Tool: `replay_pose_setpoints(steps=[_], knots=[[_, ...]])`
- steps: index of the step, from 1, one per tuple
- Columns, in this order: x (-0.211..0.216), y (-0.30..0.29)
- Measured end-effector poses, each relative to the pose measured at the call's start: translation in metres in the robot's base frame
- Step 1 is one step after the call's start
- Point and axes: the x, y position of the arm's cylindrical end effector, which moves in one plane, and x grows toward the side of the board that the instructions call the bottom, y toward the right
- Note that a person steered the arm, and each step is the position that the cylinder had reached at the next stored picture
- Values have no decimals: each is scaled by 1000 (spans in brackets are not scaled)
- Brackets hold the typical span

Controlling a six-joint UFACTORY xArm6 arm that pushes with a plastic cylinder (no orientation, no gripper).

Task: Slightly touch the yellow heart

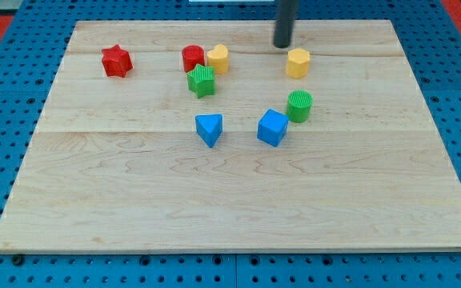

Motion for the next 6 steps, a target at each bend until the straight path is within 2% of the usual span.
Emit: replay_pose_setpoints(steps=[1,3,6], knots=[[-13,-79],[8,-107],[17,-83]])
